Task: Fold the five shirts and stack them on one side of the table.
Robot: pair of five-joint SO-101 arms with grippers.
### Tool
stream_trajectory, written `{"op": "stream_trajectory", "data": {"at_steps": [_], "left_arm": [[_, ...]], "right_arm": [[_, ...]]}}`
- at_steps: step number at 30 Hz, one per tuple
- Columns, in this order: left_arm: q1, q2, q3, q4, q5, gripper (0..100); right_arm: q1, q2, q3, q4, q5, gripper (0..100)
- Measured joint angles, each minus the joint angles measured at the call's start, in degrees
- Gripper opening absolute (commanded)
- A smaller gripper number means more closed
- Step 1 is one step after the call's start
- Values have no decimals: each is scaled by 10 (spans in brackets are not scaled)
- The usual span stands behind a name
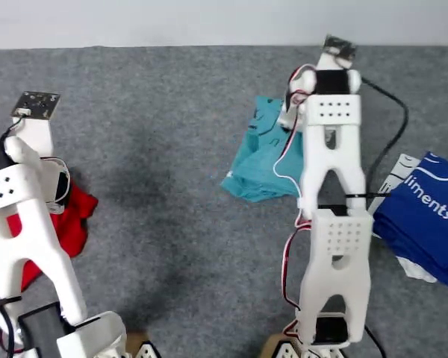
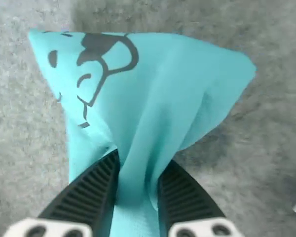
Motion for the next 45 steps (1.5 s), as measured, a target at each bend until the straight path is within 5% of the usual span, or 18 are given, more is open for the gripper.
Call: {"op": "stream_trajectory", "data": {"at_steps": [12, 30, 45], "left_arm": [[0, 0, 0, 0, 0, 43], [0, 0, 0, 0, 0, 43], [0, 0, 0, 0, 0, 43]], "right_arm": [[71, -206, 91, 0, 66, 8], [285, -218, 91, 1, 193, 8], [298, -292, 114, 2, 208, 8]]}}
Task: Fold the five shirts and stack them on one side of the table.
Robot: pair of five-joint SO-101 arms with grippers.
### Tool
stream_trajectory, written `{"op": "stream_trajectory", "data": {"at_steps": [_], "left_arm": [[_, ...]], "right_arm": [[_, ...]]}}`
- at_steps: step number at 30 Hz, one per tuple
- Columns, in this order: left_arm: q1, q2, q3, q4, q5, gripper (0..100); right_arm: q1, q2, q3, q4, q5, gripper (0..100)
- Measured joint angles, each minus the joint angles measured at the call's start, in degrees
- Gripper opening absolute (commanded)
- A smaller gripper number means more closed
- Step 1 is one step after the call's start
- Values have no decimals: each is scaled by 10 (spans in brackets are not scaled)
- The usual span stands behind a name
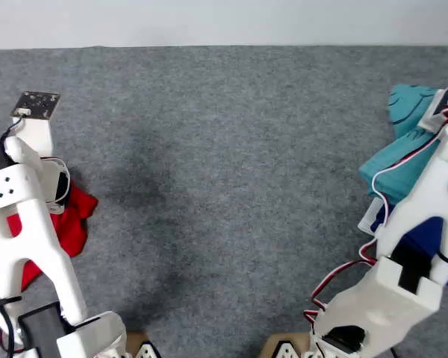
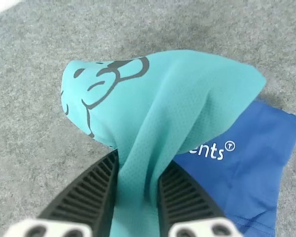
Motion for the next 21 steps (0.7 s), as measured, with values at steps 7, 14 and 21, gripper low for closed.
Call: {"op": "stream_trajectory", "data": {"at_steps": [7, 14, 21], "left_arm": [[0, 0, 0, 0, 0, 43], [0, 0, 0, 0, 0, 43], [0, 0, 0, 0, 0, 43]], "right_arm": [[27, -1, 57, 0, 16, 9], [77, -1, 58, 0, 69, 9], [144, 71, 58, -30, 125, 11]]}}
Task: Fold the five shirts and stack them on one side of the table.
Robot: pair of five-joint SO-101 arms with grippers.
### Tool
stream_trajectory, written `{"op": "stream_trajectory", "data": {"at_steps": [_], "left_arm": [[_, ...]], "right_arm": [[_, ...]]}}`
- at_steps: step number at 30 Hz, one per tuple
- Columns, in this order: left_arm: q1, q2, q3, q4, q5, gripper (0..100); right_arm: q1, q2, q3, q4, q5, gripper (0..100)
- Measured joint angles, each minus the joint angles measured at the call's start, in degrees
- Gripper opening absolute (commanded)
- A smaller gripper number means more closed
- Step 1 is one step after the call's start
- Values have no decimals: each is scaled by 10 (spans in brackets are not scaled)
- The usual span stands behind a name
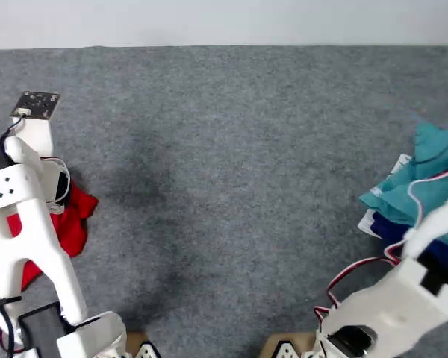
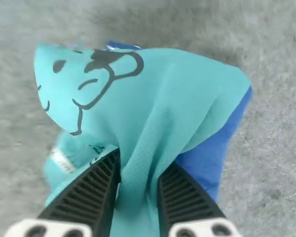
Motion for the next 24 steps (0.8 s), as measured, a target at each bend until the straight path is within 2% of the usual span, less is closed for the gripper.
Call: {"op": "stream_trajectory", "data": {"at_steps": [3, 9, 11, 16, 24], "left_arm": [[0, 0, 0, 0, 0, 43], [0, 0, 0, 0, 0, 43], [0, 0, 0, 0, 0, 43], [0, 0, 0, 0, 0, 43], [0, 0, 0, 0, 0, 43]], "right_arm": [[16, 51, 0, -11, 22, 52], [16, 120, 0, -16, 9, 370], [16, 120, -11, -6, -16, 417], [-9, 110, -56, 30, -40, 329], [-62, 80, -59, 30, -40, 8]]}}
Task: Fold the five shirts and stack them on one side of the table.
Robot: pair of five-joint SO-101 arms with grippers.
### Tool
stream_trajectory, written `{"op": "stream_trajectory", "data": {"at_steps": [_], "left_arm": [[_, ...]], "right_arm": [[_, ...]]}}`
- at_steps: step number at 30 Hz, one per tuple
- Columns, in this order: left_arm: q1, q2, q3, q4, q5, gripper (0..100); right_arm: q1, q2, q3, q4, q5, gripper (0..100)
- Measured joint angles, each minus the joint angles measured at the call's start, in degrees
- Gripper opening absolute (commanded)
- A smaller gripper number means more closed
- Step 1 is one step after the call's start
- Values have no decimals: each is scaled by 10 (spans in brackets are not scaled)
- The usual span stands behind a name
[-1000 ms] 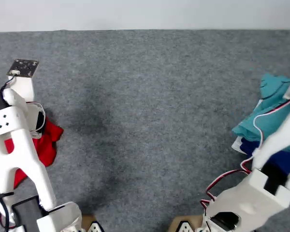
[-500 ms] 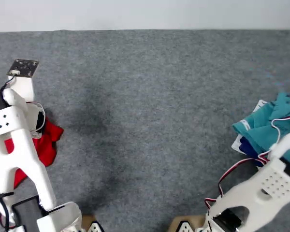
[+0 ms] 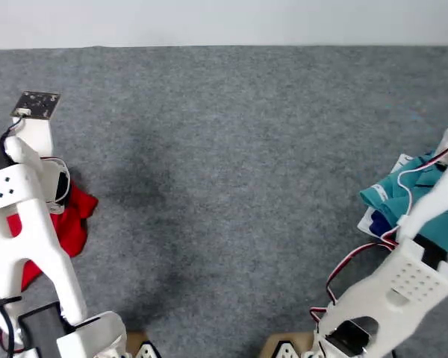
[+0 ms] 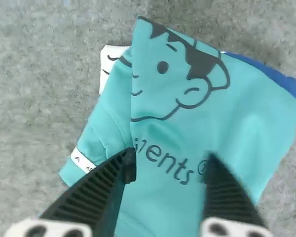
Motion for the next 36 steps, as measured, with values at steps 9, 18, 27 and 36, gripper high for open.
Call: {"op": "stream_trajectory", "data": {"at_steps": [9, 18, 27, 36], "left_arm": [[0, 0, 0, 0, 0, 43], [0, 0, 0, 0, 0, 43], [0, 0, 0, 0, 0, 43], [0, 0, 0, 0, 0, 43]], "right_arm": [[-47, -2, 92, 0, 45, 81], [-96, -2, 158, 0, 4, 209], [-96, 12, 158, 0, 4, 208], [-97, 38, 158, 0, 2, 34]]}}
